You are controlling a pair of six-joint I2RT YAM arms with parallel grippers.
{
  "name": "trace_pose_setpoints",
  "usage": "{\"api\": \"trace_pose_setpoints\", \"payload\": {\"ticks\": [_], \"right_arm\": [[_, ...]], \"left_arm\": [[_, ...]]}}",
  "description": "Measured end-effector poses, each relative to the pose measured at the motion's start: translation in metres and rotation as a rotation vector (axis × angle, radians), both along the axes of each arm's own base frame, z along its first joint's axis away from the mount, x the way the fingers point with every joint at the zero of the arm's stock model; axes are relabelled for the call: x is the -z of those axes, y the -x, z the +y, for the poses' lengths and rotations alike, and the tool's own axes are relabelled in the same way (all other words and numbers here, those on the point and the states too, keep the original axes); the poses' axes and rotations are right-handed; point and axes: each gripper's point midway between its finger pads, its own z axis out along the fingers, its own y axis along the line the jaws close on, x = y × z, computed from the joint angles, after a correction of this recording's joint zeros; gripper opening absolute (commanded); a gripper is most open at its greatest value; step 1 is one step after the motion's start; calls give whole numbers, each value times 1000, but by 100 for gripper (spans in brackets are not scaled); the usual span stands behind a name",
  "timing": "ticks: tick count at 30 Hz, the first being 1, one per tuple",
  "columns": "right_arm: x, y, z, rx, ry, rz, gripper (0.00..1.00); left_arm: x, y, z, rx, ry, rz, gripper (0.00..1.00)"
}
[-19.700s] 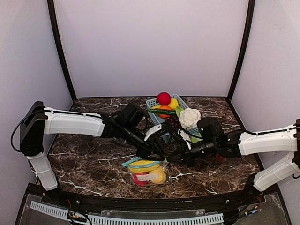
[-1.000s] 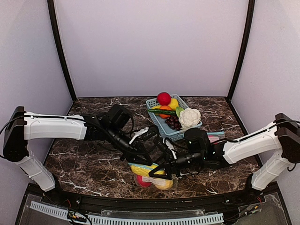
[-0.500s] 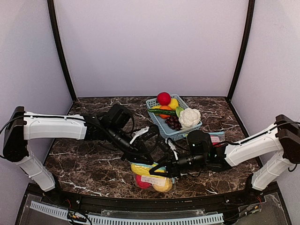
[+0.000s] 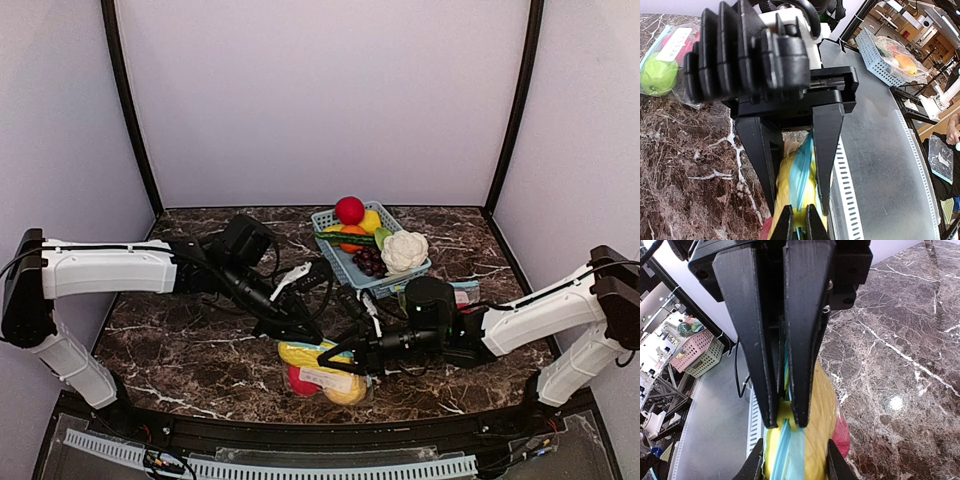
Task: Place the food in the zip-top bag and seal the zipper
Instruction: Hold the zipper food storage bag at the center of the board, then zip the zipper of the food storage bag.
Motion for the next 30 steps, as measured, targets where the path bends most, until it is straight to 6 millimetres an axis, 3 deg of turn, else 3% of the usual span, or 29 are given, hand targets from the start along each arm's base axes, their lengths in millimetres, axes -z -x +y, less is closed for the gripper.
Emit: {"api": "trace_pose_setpoints", "payload": {"ticks": [30], "right_arm": [[-12,-6,-1,32,-21,-17,0]], "left_arm": [[-9,-5,10,-6,13,-43,1]]}}
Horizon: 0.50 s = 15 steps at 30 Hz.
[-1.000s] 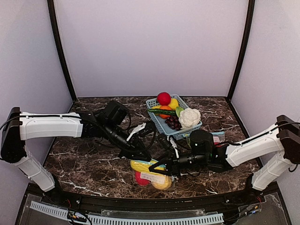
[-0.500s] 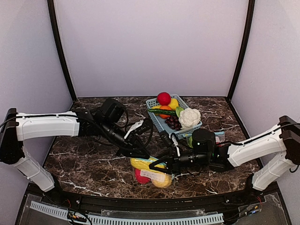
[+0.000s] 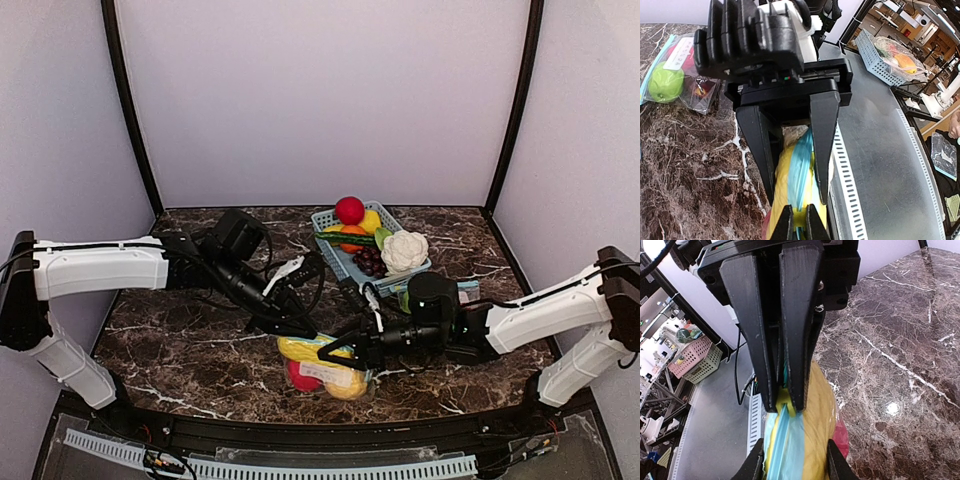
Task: Place the food in the zip-top bag and seal the zipper
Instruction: Zip the zipper of the food storage bag.
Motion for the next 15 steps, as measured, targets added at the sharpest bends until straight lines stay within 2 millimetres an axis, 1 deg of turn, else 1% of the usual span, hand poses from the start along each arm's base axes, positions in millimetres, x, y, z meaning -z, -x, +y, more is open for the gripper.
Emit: {"api": "trace_pose_setpoints", "payload": {"ticks": [1,2,3,5,8,10,12,15], "right_arm": [[0,0,1,-2,6,0,0],[-1,-1,1,-2,9,-1,4],[-2,-2,2,-3,13,0,10],[-2,-1,3,-11,21,2,29],[-3,1,3,-26,27,7,51],[-3,2,3,-37,26,3,63],[2,5,0,-45,37,23,69],[14,10,-7,-52,62,45,72]], "left_arm": [[0,-1,1,-2,-3,3,1],[-1,-1,1,-4,-3,5,1],[-1,-2,2,-5,-4,6,1],[-2,-1,2,-7,-5,11,1],[-5,2,1,-7,2,30,1],[-3,5,1,-8,-3,55,1],[5,9,4,-15,-25,93,1],[15,13,5,-19,-54,134,1]]}}
